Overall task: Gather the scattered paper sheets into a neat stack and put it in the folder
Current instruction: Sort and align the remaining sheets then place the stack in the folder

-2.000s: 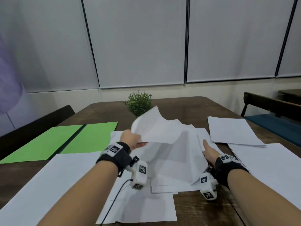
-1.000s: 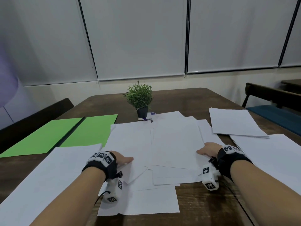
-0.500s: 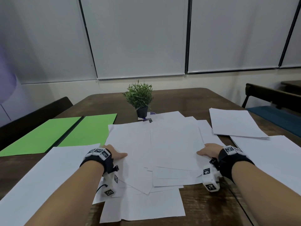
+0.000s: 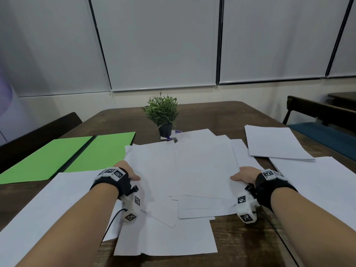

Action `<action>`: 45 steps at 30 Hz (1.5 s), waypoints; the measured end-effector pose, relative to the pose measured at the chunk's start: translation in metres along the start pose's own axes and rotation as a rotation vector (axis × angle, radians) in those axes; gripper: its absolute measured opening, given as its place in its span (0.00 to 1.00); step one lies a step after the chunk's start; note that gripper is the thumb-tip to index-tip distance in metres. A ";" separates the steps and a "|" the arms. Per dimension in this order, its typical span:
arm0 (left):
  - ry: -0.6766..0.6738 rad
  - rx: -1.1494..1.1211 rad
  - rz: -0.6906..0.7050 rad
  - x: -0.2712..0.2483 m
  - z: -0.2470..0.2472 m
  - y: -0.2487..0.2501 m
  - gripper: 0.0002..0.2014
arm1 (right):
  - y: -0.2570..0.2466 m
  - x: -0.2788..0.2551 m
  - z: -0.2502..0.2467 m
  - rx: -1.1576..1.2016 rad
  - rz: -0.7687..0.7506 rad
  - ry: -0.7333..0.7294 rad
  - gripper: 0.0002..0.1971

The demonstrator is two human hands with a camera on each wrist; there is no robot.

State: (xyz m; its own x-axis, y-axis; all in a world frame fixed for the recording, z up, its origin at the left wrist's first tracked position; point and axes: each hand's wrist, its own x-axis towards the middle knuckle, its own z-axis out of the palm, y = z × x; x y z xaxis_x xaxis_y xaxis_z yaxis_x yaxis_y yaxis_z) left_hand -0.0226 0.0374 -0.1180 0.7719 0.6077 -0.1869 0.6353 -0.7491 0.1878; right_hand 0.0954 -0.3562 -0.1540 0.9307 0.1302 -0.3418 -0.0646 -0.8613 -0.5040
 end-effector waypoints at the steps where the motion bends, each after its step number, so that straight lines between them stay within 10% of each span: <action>1: 0.011 -0.005 0.004 0.001 -0.003 -0.001 0.21 | -0.001 -0.001 0.000 -0.017 0.004 0.002 0.24; 11: 0.224 -0.019 0.098 -0.012 -0.031 -0.001 0.07 | -0.005 -0.011 -0.001 -0.061 -0.022 0.007 0.26; 32: 0.804 -0.518 0.255 -0.034 -0.154 0.005 0.12 | -0.009 -0.019 -0.001 -0.062 -0.062 0.016 0.24; 45: 0.431 -0.850 0.378 -0.065 -0.165 0.060 0.05 | -0.010 -0.016 0.001 -0.075 -0.021 0.017 0.25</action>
State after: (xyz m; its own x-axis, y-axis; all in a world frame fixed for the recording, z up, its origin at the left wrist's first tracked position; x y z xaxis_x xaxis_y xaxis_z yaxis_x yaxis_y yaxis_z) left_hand -0.0301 -0.0034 0.0648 0.7626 0.5392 0.3573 0.0275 -0.5789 0.8150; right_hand 0.0807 -0.3497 -0.1442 0.9377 0.1411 -0.3175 -0.0180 -0.8929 -0.4498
